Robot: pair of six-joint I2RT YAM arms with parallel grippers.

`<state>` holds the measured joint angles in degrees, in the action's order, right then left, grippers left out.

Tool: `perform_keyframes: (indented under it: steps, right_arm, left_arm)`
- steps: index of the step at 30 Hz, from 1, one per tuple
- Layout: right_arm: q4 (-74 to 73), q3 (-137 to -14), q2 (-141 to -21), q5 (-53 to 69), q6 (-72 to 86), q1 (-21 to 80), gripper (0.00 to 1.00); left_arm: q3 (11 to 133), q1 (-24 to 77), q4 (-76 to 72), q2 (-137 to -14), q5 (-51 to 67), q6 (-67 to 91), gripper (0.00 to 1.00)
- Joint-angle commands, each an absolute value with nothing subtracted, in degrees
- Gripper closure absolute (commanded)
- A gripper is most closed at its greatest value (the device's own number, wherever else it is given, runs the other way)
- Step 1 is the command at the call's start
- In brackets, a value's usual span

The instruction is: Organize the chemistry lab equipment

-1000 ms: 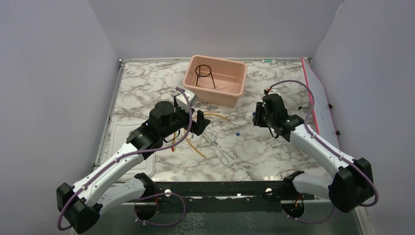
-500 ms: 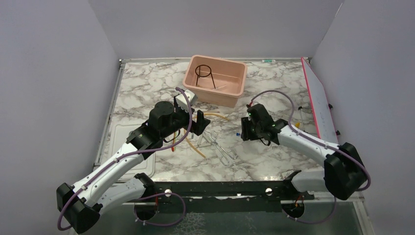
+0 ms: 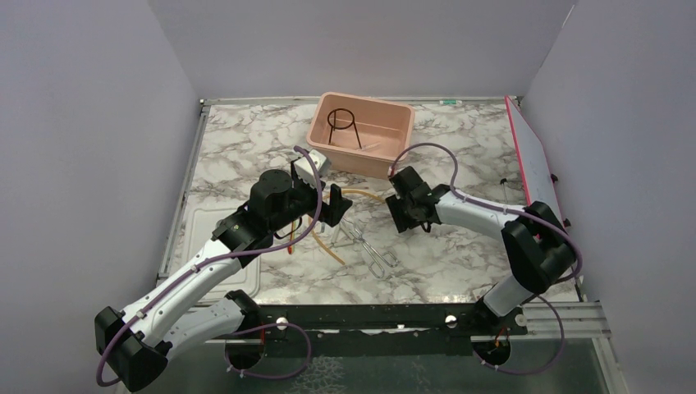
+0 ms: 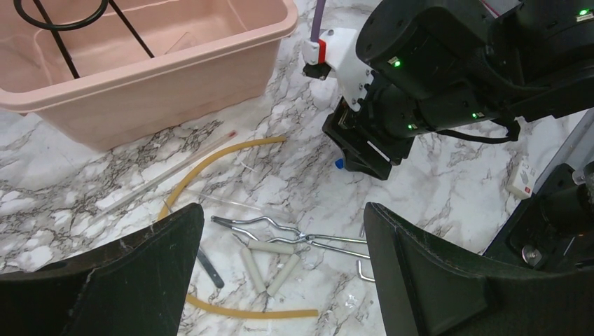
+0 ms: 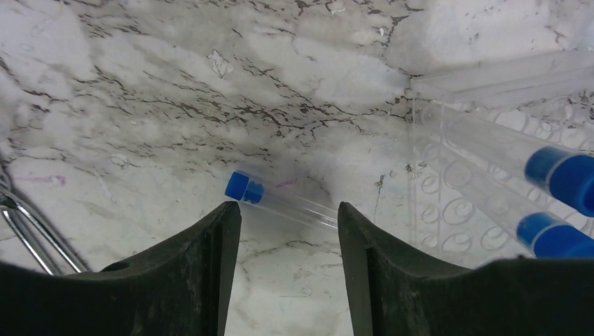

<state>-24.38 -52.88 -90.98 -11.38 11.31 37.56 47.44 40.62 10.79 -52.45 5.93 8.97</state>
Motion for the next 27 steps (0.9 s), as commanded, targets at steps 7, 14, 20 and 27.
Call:
perform_keyframes:
  steps: [7,14,20,27]
  right_arm:
    - [-26.57,-54.97,-95.12,-7.48,7.06,37.71,0.52]
    - [-28.07,-56.13,-96.93,-6.55,7.84,37.71,0.75]
    - [-26.75,-55.89,-97.16,-5.85,8.74,37.71,0.78]
    - [-23.62,-55.22,-95.19,-6.58,10.37,37.75,0.84]
  left_arm:
    - [47.34,40.69,9.74,-51.53,5.09,8.81,0.13]
    - [47.28,40.69,9.78,-51.41,5.03,8.87,0.13]
    - [47.31,40.65,9.76,-51.74,5.3,9.11,0.13]
    - [47.06,40.69,9.45,-52.26,6.13,10.79,0.13]
